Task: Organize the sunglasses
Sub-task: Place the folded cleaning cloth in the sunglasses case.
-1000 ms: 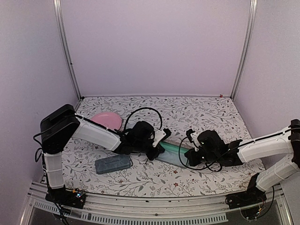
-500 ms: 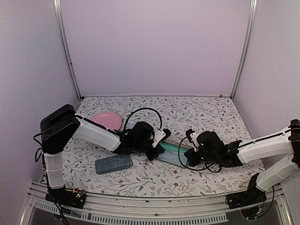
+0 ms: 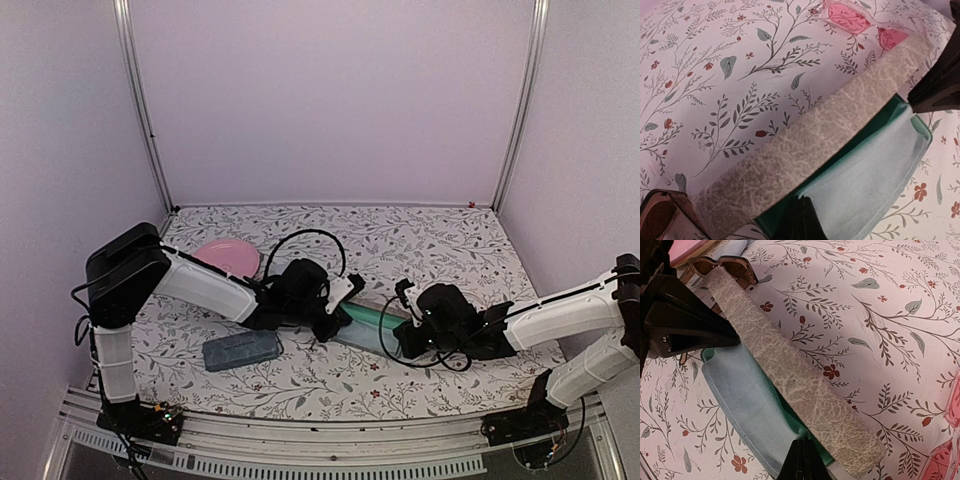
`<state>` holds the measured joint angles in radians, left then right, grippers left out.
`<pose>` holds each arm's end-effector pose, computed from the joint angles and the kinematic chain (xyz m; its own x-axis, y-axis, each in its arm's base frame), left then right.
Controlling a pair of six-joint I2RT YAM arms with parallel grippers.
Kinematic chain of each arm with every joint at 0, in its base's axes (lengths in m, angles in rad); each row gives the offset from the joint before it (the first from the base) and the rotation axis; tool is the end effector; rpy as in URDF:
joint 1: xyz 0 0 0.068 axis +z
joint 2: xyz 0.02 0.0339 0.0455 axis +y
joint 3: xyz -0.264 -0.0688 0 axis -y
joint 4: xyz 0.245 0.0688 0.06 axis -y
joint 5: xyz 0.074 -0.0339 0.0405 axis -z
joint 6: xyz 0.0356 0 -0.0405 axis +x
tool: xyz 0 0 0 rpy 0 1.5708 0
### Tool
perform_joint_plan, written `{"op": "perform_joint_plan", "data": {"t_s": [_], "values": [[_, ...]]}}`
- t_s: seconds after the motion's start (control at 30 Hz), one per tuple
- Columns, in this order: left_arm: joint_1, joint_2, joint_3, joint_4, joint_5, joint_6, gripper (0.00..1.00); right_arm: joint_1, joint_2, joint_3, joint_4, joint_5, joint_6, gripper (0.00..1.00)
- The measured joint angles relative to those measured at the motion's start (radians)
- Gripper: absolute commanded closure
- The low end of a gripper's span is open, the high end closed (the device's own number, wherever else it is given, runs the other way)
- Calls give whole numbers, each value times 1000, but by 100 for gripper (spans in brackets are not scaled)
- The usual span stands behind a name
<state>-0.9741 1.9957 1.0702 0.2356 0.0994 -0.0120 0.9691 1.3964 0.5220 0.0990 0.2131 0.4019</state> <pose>0.2266 -0.3399 0.1247 -0.3680 0.5205 -0.7705 0.8618 0.5021 -0.0724 0.1506 0.2060 0.1479 -0.6464 -0.2660 -0.7151 -0.5079 0.8495 0.1431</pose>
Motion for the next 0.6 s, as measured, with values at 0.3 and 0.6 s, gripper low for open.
{"op": "perform_joint_plan", "data": {"t_s": [0.3,0.6], "values": [[-1,2,0,9,-4,1,98,6,14,0,0,13,2,92],[-4,2,-4,12,-17,2,86,6,15,0,-1,18,5,84]]}}
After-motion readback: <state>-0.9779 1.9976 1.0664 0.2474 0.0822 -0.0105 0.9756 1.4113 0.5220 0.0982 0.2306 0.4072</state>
